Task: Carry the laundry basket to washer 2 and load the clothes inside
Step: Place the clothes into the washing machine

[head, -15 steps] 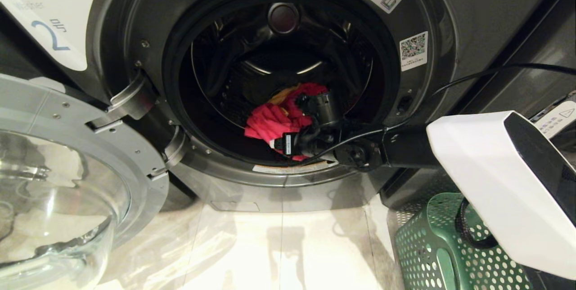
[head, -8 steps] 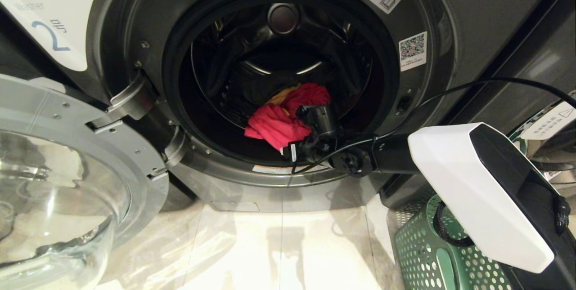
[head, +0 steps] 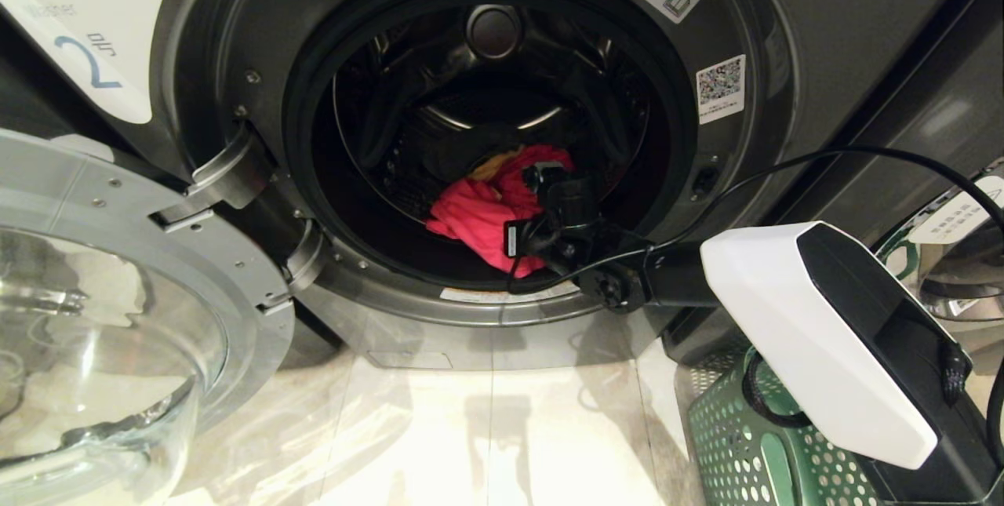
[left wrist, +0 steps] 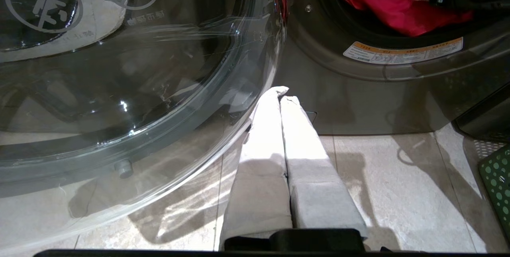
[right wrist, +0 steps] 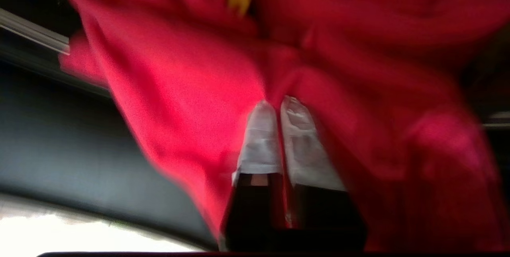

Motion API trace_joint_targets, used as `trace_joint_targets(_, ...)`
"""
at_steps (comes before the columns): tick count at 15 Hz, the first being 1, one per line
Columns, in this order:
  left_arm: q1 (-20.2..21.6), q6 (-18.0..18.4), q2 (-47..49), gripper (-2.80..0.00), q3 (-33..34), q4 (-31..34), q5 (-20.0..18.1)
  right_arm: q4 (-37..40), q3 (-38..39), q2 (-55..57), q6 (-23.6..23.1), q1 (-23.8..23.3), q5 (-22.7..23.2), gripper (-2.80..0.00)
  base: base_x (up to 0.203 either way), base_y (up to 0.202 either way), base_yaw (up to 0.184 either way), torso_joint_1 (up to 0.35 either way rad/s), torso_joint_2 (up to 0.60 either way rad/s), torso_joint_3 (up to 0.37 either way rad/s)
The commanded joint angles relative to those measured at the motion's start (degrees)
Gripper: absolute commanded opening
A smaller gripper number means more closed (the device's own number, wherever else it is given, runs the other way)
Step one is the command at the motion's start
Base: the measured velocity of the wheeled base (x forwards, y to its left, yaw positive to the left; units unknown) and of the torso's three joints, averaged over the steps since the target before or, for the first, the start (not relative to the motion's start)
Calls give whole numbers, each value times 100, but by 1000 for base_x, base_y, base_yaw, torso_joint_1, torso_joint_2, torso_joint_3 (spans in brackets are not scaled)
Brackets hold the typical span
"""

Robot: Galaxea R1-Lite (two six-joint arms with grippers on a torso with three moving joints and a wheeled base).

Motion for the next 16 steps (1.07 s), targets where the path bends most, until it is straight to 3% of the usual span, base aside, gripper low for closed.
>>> trace_joint_targets(1, 1, -4, 9, -280, 229, -5, 3, -503, 0, 24, -289, -51, -271, -280, 0, 0, 0, 0, 0, 0)
trace_joint_targets(4, 1, -2, 9, -280, 229, -5, 3, -1298, 9, -62, -550, -86, -410, -280, 0, 0, 0, 0, 0, 0)
trace_joint_targets(7, 1, -4, 9, -280, 229, -5, 3, -1298, 183, -377, -478, -23, -352, -280, 0, 0, 0, 0, 0, 0)
trace_joint_targets(9, 1, -4, 9, -280, 229, -5, 3, -689, 568, -839, -91, 58, -7, -280, 0, 0, 0, 0, 0, 0)
trace_joint_targets(13, 1, -4, 9, -280, 229, -5, 3, 2059, 691, -1178, 1517, 208, 989, -280, 0, 0, 0, 0, 0, 0)
trace_joint_targets(16, 1, -1, 9, -280, 229, -5, 3, 2260, 460, -730, 1703, 221, 1195, -280, 0, 0, 0, 0, 0, 0)
